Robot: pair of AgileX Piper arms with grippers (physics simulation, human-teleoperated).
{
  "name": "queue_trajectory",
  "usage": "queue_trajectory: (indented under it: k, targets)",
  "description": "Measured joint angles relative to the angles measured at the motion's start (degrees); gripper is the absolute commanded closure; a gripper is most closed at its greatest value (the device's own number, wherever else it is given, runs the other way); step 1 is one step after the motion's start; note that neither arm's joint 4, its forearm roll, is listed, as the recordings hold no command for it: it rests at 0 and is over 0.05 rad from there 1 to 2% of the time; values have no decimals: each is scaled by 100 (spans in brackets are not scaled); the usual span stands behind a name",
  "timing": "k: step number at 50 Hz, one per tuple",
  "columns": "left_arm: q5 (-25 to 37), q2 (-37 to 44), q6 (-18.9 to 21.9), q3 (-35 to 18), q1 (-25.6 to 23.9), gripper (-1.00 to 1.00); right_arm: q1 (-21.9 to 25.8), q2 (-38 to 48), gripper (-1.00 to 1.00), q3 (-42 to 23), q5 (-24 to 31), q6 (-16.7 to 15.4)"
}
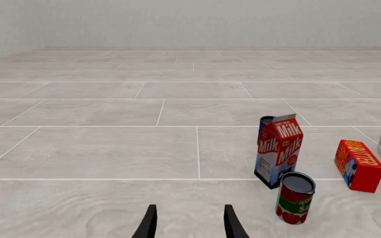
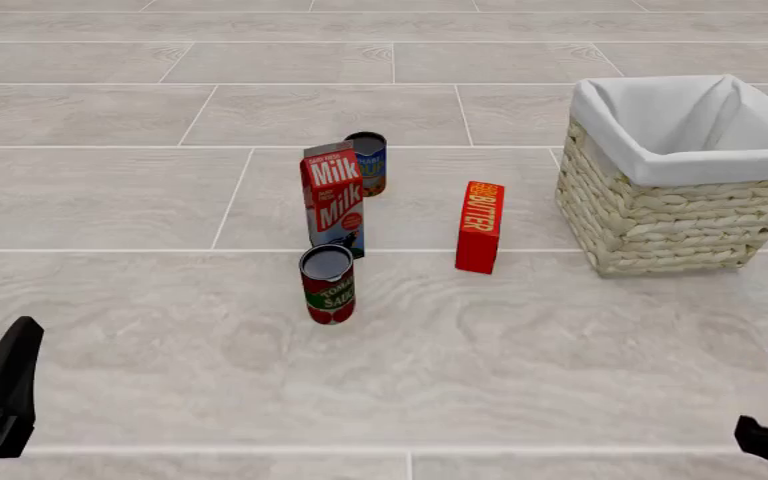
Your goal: Pick the cream cheese and place it in the basket.
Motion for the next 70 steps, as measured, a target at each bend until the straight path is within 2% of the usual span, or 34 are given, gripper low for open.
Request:
queue_trajectory:
  k: [7,19,25,47,70]
  targets:
    - [0,0,0,0,0,-100,49,-293,100,0,209,20]
    - [0,0,0,0,0,-100,146,-307,100,0,69,139]
    - [0,0,0,0,0,-100,218,-435,100,-108,202,194]
    - [0,0,0,0,0,-100,460,-673,100,-1213,1094,426]
    - [0,0,0,0,0,-100,676,-68,100,-2017,1143,467]
